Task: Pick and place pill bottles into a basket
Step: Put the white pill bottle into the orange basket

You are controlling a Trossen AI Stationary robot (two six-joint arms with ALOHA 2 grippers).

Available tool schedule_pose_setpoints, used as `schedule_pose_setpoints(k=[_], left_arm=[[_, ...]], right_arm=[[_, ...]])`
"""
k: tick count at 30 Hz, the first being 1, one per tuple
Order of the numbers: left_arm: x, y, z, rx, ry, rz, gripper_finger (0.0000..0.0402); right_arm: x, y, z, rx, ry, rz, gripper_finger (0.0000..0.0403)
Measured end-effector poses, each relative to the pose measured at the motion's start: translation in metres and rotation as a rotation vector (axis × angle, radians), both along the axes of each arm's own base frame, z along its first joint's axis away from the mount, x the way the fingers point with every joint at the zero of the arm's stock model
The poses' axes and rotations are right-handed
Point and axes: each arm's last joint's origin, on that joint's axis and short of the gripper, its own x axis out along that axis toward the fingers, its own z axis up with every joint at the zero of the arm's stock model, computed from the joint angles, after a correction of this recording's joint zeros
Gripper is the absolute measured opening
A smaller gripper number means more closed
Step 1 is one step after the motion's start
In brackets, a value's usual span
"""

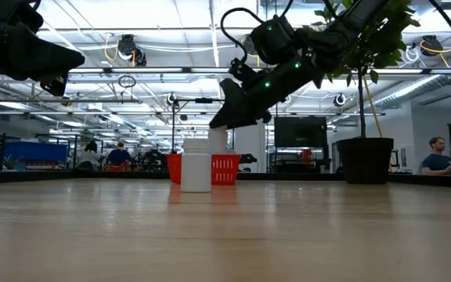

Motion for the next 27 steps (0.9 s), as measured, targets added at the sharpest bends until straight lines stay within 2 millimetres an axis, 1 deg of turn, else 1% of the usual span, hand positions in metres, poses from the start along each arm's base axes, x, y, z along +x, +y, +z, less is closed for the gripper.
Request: schedule_pose_setpoints(k=[2,6,10,17,21,27], left_arm=[[0.000,0.000,0.000,0.001,0.001,0.000,0.0035],[0.000,0.000,0.000,0.001,0.001,0.001,0.0035],[0.000,0.000,0.000,0.001,0.002,0.000,0.0035],[0.000,0.000,0.000,0.001,0.003,0.000,0.0035],[0.000,0.000,0.000,0.001,0.002,0.000,0.0035],[0.000,0.000,0.000,0.001,0.003,0.000,0.0035]], right_arm=[[0.001,-0.002,-0.001,0.005,-0.013,-0.003,0.0160],[0.002,-0.005,-0.012,0.020,0.017,-0.015,0.0161],[0.002,-0.006,-0.013,0.028,0.018,-0.023,0.0158],[0.003,-0.011,-0.024,0.056,0.025,-0.046,0.0161],[0.004,-0.013,-0.039,0.061,0.070,-0.047,0.0159],[0.005,-0.017,-0.045,0.074,0.069,-0.062,0.0167]])
